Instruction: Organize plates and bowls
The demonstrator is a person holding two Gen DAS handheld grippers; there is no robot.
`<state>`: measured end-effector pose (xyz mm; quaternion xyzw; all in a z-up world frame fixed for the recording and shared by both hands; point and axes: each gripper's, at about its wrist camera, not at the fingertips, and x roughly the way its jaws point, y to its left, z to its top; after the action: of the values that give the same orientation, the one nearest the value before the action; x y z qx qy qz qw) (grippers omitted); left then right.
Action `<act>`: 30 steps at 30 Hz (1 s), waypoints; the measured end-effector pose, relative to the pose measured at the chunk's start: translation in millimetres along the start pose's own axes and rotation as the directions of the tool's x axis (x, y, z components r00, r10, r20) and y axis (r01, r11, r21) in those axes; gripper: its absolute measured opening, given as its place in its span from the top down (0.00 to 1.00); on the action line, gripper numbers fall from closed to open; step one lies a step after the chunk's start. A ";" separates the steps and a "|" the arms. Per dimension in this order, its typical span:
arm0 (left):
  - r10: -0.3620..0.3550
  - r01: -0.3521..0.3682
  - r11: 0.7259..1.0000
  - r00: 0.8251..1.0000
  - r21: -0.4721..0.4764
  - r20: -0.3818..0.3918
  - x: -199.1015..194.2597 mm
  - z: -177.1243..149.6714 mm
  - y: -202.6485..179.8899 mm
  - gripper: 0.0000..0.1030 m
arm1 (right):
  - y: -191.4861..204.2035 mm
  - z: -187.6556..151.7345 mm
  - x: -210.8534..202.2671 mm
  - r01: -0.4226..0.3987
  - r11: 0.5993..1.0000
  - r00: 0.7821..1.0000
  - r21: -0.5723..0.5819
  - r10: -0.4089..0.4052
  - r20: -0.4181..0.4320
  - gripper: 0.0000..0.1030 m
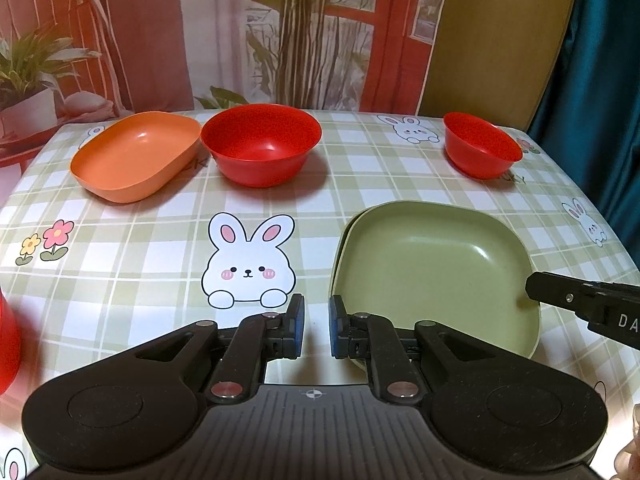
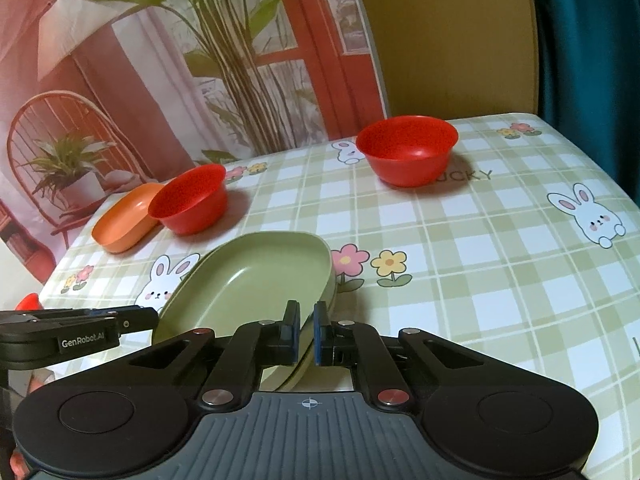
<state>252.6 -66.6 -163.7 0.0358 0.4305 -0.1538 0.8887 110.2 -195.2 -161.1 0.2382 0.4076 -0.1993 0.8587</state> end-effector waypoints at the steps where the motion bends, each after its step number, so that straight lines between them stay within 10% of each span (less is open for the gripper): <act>1: 0.000 0.000 1.000 1.000 0.000 0.000 0.0 -0.1 0.1 0.87 | 0.2 -0.4 0.1 0.001 1.000 1.000 -0.002 -0.001 0.000 0.94; 20: -0.024 0.024 0.999 1.000 -0.028 -0.002 -2.8 4.6 5.6 0.86 | -7.1 0.1 6.4 -0.011 0.999 1.000 0.045 0.011 -0.011 0.93; 30: -0.048 0.063 0.994 0.986 -0.092 0.162 -57.3 38.6 64.3 0.85 | 11.5 41.5 -21.7 -0.121 0.993 0.989 0.002 0.121 0.088 0.80</act>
<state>267.9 0.8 -99.4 -0.0317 0.3660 -0.1599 0.9162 128.7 -206.5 -118.0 0.2565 0.3536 -0.1586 0.8855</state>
